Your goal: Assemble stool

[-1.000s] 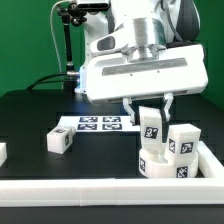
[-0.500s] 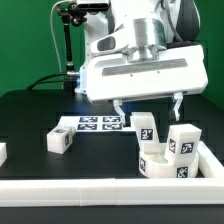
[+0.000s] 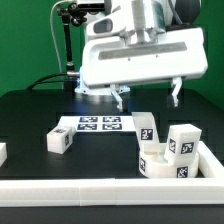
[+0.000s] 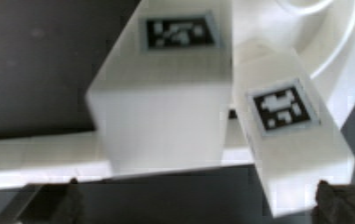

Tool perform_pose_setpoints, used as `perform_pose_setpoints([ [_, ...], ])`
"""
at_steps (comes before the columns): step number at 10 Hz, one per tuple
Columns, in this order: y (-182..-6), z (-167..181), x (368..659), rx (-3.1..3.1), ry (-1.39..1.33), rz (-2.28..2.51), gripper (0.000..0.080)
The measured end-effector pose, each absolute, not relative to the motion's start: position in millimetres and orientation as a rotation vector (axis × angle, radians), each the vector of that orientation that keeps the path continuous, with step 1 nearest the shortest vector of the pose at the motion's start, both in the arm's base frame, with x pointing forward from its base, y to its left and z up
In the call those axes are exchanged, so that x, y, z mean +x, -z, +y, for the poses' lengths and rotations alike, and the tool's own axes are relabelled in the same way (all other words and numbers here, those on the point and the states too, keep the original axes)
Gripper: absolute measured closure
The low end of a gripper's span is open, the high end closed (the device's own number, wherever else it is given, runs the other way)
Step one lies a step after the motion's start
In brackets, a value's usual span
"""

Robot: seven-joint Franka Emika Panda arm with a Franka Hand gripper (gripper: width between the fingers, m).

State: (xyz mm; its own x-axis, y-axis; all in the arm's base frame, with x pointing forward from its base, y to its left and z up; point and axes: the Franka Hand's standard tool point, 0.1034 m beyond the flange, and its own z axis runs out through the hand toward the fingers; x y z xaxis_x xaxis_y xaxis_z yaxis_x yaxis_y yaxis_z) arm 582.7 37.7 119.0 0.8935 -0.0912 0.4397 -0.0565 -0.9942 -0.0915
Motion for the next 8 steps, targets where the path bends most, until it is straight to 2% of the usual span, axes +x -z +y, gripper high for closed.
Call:
perform_pose_setpoints([
  [6,-114.4,39,580,-2.993,0.642,0.102,0.0151],
  [7,-106.4,41,573,-3.011,0.502,0.084,0.0151],
  [8,-107.2,45,575,-3.015,0.438,0.072,0.0151],
])
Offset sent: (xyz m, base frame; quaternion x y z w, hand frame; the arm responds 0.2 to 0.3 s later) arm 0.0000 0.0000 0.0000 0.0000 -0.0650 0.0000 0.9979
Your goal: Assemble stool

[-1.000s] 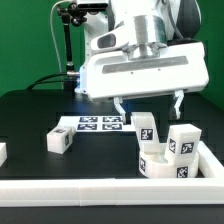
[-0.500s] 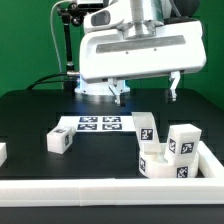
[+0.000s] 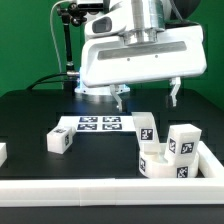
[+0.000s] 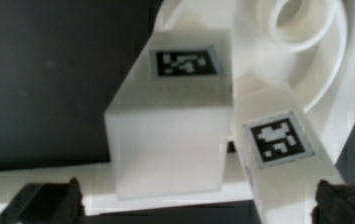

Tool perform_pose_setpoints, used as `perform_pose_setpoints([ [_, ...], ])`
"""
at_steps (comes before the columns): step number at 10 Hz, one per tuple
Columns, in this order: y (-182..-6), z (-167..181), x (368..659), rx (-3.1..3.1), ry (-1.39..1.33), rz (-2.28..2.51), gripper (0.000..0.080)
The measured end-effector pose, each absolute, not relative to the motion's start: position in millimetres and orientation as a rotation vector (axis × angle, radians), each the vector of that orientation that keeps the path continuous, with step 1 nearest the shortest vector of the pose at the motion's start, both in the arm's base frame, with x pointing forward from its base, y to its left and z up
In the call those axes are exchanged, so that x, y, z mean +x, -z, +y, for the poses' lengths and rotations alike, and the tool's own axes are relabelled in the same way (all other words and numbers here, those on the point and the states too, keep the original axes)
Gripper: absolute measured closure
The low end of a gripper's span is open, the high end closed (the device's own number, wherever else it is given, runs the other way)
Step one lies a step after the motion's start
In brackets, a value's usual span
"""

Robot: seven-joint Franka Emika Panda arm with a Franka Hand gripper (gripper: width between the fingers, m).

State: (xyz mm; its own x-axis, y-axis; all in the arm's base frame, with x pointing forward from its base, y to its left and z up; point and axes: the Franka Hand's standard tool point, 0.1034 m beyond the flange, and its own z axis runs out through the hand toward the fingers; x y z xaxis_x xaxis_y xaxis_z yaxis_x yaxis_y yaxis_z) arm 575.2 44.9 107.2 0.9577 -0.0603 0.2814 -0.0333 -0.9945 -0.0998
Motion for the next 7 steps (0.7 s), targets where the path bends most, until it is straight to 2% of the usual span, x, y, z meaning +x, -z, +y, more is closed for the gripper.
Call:
perform_pose_setpoints([
  [3,-101.9,45.0,568.4,-3.019,0.137,0.036,0.0151],
  [6,-101.6,45.2,569.6,-3.02,0.14,-0.009,0.0151],
  [7,-102.8,43.7,571.1,-3.034,0.154,-0.211,0.0151],
])
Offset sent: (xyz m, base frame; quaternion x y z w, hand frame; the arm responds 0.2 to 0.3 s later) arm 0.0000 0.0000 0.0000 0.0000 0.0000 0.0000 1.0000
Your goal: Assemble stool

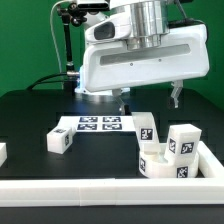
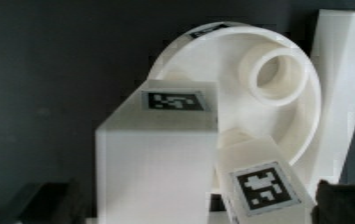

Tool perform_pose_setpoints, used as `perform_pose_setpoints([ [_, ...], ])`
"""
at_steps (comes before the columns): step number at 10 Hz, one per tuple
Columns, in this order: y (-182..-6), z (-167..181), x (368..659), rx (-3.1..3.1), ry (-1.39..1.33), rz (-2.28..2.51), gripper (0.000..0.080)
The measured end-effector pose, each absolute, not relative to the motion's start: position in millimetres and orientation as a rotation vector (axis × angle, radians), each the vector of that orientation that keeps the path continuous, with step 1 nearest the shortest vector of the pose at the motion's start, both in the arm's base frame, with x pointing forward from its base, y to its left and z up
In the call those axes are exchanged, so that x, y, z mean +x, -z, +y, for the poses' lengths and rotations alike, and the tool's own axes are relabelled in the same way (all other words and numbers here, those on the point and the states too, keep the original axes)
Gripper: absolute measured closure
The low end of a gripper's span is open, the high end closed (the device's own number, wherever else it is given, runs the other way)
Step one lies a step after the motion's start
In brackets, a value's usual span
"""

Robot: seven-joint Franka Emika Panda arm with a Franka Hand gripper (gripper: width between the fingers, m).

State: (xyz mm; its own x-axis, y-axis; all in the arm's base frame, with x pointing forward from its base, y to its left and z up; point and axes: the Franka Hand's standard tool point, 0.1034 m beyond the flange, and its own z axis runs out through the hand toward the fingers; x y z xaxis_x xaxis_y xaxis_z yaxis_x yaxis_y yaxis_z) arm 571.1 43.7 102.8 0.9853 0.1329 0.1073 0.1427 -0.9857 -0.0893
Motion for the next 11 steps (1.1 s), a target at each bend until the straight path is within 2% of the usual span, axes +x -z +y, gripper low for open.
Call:
perform_pose_setpoints([
  [3,-100.9,40.0,571.6,-2.968,0.17,-0.789,0.0151],
  [11,-97.0,42.7,572.3,-2.601,0.168,-1.82,0.0151],
])
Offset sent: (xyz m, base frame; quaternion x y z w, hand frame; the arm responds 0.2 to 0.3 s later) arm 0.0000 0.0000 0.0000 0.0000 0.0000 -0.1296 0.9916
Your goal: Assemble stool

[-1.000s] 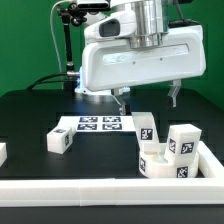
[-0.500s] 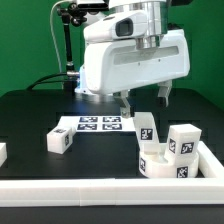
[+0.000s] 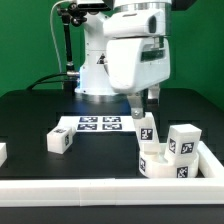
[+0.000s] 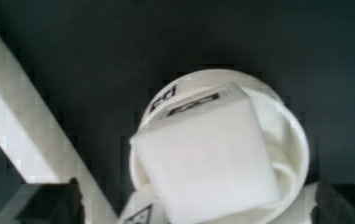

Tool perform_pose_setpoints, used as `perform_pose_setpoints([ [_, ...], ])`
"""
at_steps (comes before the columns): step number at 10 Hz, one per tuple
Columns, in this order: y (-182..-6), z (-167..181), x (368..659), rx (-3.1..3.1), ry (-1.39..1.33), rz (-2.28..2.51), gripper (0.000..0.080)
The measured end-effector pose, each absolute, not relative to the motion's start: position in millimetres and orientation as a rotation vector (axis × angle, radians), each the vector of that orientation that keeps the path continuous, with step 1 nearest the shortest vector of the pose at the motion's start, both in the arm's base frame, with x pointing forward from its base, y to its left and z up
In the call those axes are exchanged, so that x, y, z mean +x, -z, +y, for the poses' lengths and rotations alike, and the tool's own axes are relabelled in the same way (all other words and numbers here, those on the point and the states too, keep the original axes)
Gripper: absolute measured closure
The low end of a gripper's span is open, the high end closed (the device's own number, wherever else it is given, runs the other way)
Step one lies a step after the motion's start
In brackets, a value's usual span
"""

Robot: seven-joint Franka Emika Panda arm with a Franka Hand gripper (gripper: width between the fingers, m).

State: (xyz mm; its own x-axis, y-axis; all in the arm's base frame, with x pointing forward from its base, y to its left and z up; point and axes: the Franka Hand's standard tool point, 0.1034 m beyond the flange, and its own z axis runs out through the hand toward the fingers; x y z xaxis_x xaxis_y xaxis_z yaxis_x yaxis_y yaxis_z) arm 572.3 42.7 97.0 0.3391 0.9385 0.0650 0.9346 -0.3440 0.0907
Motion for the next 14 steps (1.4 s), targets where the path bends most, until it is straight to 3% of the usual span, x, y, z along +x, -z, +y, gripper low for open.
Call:
perform_pose_setpoints([
  [6,-81.7,47,567,2.332,-0.11,2.03,0.0151],
  [8,-80.5,46,566,2.334,-0.107,2.029,0.0375],
  [9,-80.4,46,566,2.335,-0.107,2.029,0.0375],
  [10,-80.4,46,566,2.354,-0.108,2.009,0.0462],
  [14,-79.4,43,566,2.57,-0.1,1.771,0.0462],
])
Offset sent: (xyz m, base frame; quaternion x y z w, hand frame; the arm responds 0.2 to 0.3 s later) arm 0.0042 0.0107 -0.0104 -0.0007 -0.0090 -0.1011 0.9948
